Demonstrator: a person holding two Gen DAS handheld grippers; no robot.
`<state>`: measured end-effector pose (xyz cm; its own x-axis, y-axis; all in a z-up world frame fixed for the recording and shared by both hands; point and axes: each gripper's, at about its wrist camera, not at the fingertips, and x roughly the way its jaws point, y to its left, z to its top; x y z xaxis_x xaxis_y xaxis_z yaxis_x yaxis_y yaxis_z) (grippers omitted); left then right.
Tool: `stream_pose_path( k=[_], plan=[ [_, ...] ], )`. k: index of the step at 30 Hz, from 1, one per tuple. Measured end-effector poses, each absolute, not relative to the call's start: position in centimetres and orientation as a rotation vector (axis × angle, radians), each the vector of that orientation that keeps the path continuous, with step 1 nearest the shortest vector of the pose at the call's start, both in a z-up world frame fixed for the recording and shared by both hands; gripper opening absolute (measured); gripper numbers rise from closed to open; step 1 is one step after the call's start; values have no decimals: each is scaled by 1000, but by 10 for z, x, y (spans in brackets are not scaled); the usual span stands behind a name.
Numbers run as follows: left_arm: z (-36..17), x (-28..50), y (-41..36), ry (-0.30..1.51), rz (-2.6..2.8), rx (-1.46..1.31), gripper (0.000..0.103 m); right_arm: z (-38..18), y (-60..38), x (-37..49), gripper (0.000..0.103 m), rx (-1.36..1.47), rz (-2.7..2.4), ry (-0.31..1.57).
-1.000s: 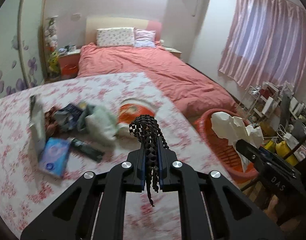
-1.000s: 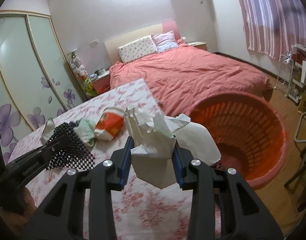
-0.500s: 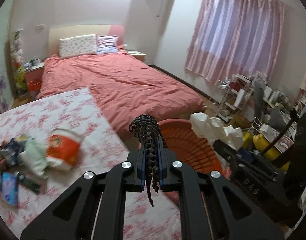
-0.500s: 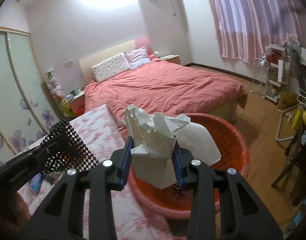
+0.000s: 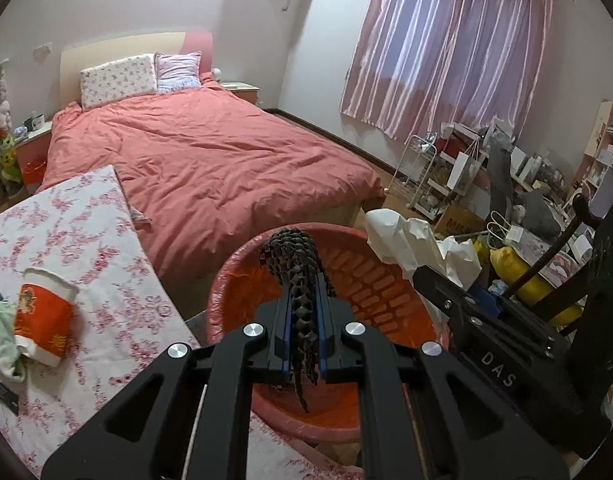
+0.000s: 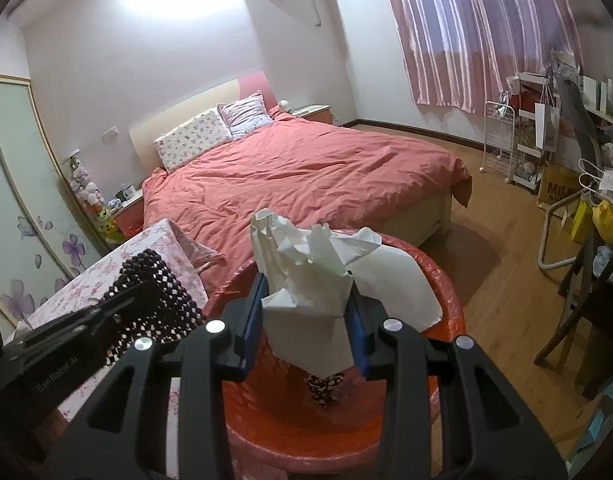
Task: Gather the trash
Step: 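Carry the mat and tissue over the orange basket and open both grippers, then move both open grippers back toward the table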
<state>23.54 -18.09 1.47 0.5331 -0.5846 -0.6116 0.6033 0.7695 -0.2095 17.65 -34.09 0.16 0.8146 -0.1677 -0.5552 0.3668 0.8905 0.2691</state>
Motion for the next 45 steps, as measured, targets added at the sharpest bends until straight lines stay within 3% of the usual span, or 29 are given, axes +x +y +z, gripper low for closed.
stream_pose_path(
  k=[10, 13, 16, 24, 26, 31, 45],
  plan=[
    [0, 241, -194, 759, -702, 37, 10, -5, -353, 184, 41, 426, -300, 555],
    [-6, 242, -194, 771, -684, 50, 26, -9, -358, 184, 51, 450, -291, 565],
    [-7, 242, -192, 772, -668, 52, 31, -12, -360, 182, 56, 463, -290, 570],
    [-2, 241, -174, 753, -585, 80, 46, -3, -353, 173, 56, 424, -304, 558],
    [1, 239, -163, 740, -541, 91, 58, 3, -348, 172, 56, 410, -300, 551],
    [5, 238, -134, 723, -458, 101, 75, 11, -325, 174, 56, 366, -266, 551],
    [8, 226, -4, 668, -170, 113, 80, 14, -209, 206, 56, 273, -52, 623]
  ],
)
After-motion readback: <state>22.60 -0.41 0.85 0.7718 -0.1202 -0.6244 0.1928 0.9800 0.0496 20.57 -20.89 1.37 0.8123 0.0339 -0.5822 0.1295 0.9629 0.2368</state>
